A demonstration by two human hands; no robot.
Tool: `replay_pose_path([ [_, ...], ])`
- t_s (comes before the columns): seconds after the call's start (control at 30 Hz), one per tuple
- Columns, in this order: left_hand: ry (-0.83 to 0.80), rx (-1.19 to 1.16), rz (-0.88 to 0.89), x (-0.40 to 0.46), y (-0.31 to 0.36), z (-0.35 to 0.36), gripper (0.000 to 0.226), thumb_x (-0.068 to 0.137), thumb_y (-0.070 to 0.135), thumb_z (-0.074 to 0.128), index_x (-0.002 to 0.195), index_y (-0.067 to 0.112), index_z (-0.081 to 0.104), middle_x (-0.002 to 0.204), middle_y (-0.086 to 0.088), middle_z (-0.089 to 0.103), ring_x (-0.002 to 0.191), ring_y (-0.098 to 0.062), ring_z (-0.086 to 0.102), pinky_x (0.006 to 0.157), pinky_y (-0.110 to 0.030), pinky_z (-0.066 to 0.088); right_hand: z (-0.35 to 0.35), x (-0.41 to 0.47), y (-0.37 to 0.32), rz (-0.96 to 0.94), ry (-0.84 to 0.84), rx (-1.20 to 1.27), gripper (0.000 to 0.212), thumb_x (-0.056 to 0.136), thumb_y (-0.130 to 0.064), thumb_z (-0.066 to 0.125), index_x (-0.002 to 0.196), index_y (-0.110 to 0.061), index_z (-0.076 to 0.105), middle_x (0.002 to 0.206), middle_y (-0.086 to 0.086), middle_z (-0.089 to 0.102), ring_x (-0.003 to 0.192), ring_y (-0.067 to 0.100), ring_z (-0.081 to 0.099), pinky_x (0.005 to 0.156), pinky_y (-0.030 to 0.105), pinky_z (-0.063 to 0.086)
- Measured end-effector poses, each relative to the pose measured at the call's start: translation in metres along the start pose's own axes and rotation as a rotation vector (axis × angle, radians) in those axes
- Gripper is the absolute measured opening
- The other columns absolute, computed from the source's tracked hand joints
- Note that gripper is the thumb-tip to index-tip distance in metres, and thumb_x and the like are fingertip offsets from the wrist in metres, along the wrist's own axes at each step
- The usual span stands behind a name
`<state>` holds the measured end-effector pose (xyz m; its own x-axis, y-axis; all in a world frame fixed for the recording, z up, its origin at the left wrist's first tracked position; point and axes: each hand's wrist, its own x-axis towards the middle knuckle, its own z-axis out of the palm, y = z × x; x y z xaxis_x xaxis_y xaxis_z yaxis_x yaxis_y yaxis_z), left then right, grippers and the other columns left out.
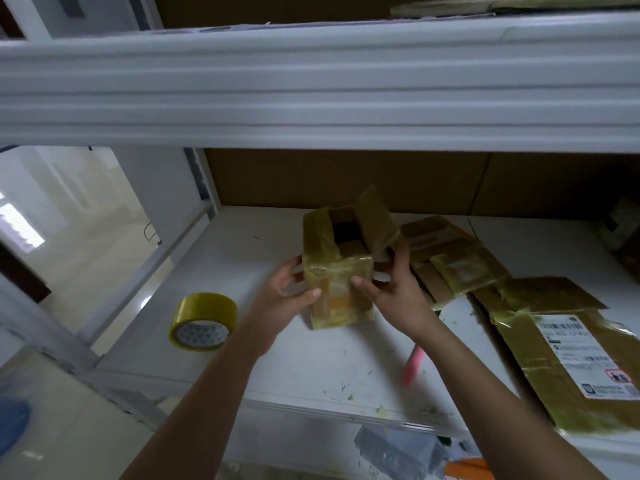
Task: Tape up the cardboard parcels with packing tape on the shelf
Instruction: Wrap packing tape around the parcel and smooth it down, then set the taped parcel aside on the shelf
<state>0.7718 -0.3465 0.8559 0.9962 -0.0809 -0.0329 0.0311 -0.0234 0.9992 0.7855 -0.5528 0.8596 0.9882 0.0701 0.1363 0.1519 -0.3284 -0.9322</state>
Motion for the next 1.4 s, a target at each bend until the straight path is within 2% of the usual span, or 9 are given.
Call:
replay_pose_path([
  [0.23,0.042,-0.024,-0.035,-0.005,-0.005,0.012,0.064,0.085,0.014,0.074,0.142,0.025,0.047,0.131,-0.001,0.06,0.12,-0.018,0.06,0.081,-0.028,0.058,0.002,-0.013,0.015,-0.119,0.09,0.056,0.091,0.086,-0.021,0.072,0.148,-0.034,0.007,0.128,-0.028,0.045,0.113,0.006,0.06,0.086,0.022,0.055],
  [0.37,0.049,-0.011,-0.048,-0.005,-0.006,0.015,0.061,0.085,0.017,0.074,0.139,0.028,0.048,0.134,-0.001,0.058,0.122,-0.019,0.058,0.086,-0.033,0.058,0.007,-0.018,0.016,-0.314,0.252,-0.119,0.096,0.088,-0.016,0.071,0.148,-0.046,0.004,0.147,-0.007,0.04,0.12,0.008,0.053,0.091,0.021,0.052],
  [0.53,0.035,0.001,-0.069,-0.005,-0.008,0.008,0.059,0.085,0.018,0.074,0.137,0.029,0.049,0.134,-0.003,0.059,0.121,-0.02,0.059,0.091,-0.039,0.056,0.014,-0.02,0.024,-0.293,0.213,-0.257,0.057,0.088,-0.014,0.071,0.14,-0.024,0.05,0.12,0.003,0.064,0.1,0.009,0.059,0.089,0.035,0.056],
  [0.63,0.014,0.006,-0.081,-0.004,-0.009,0.005,0.051,0.084,0.018,0.075,0.126,0.036,0.052,0.132,0.0,0.06,0.118,-0.019,0.06,0.089,-0.035,0.057,0.019,-0.025,0.022,-0.218,0.251,-0.239,0.058,0.088,-0.016,0.071,0.141,-0.025,0.049,0.113,0.003,0.069,0.095,0.008,0.063,0.085,0.022,0.052],
  [0.93,-0.043,0.063,-0.061,0.005,-0.005,-0.007,0.056,0.081,0.026,0.078,0.131,0.036,0.054,0.127,0.007,0.062,0.119,-0.015,0.06,0.095,-0.043,0.054,0.026,-0.029,0.015,-0.186,0.383,-0.179,0.04,0.091,-0.012,0.066,0.129,-0.025,0.061,0.105,-0.002,0.071,0.096,0.007,0.065,0.089,0.04,0.055],
  [1.03,-0.075,0.099,-0.013,0.007,0.005,-0.006,0.059,0.079,0.032,0.08,0.133,0.037,0.055,0.122,0.013,0.065,0.114,-0.007,0.061,0.097,-0.043,0.054,0.021,-0.031,0.006,-0.191,0.432,-0.191,0.041,0.092,-0.012,0.065,0.127,-0.032,0.061,0.1,-0.006,0.069,0.091,0.002,0.063,0.085,0.029,0.054],
  [1.13,-0.13,0.084,0.041,0.007,0.017,0.001,0.058,0.083,0.016,0.076,0.136,0.026,0.054,0.122,0.006,0.065,0.1,-0.005,0.068,0.088,-0.029,0.057,0.009,-0.037,-0.006,-0.206,0.512,-0.204,0.043,0.091,-0.006,0.065,0.127,-0.028,0.062,0.096,0.0,0.07,0.085,0.005,0.065,0.076,0.016,0.052],
  [1.23,-0.197,0.133,0.094,0.011,0.025,0.021,0.056,0.086,0.004,0.072,0.136,0.019,0.053,0.124,0.004,0.062,0.09,-0.003,0.069,0.073,-0.013,0.053,-0.017,-0.052,-0.015,-0.218,0.619,-0.234,0.044,0.089,-0.002,0.066,0.126,-0.023,0.062,0.087,0.004,0.07,0.073,0.009,0.064,0.068,0.026,0.052],
  [1.4,-0.346,0.399,0.203,0.022,0.02,0.087,0.056,0.085,0.013,0.074,0.136,0.022,0.052,0.132,0.005,0.053,0.111,-0.011,0.056,0.084,-0.019,0.052,-0.085,-0.093,-0.021,-0.193,0.787,-0.293,0.045,0.088,0.004,0.065,0.125,-0.022,0.063,0.088,-0.001,0.069,0.075,0.005,0.064,0.068,0.023,0.052],
])
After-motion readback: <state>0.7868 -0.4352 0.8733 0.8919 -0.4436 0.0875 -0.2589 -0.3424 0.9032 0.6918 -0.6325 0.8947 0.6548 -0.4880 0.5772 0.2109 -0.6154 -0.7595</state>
